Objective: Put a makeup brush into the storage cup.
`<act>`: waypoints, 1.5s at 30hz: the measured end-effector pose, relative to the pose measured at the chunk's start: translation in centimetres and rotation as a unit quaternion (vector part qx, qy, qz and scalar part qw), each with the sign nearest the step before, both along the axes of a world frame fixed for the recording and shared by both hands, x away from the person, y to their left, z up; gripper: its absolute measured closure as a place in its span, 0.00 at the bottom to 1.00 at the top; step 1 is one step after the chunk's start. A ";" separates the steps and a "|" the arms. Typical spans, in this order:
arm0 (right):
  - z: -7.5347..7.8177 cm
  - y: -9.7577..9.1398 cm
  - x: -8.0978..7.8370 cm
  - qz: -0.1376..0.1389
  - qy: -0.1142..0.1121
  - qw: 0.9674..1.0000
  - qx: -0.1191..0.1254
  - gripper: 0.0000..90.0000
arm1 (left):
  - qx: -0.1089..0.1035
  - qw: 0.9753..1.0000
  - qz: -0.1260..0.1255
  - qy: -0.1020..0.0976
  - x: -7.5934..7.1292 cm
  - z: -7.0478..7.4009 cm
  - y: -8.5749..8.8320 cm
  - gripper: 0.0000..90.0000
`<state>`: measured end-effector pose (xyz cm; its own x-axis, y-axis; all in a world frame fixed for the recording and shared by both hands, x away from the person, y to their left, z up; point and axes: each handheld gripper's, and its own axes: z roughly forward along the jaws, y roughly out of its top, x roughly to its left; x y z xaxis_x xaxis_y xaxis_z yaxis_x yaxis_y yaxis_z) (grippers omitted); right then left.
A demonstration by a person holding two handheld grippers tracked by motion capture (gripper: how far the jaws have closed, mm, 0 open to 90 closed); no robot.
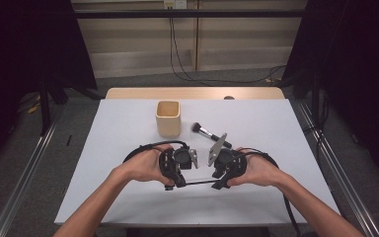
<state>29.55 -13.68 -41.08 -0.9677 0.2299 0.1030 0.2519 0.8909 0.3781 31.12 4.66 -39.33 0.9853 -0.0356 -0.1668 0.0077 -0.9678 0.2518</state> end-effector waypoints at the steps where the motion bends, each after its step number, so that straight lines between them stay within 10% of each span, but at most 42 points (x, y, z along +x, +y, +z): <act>1: 0.0 0.0 0.0 0.001 0.000 1.000 0.001 0.71 | 0.000 1.000 0.000 -0.001 0.0 -0.1 0.0 0.95; 31: -0.8 0.8 0.0 0.035 0.021 0.999 0.020 0.96 | -0.028 0.999 0.003 -0.017 0.5 -0.3 0.6 0.92; 45: -0.6 0.3 0.0 0.018 0.018 0.999 0.025 0.96 | -0.074 0.996 0.048 -0.029 0.7 -1.0 1.9 0.58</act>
<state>29.58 -13.40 -41.73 -0.9709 0.1880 0.1482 0.2336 0.8797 0.4143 31.81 6.56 -40.29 0.9933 0.0387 -0.1092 0.0790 -0.9156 0.3942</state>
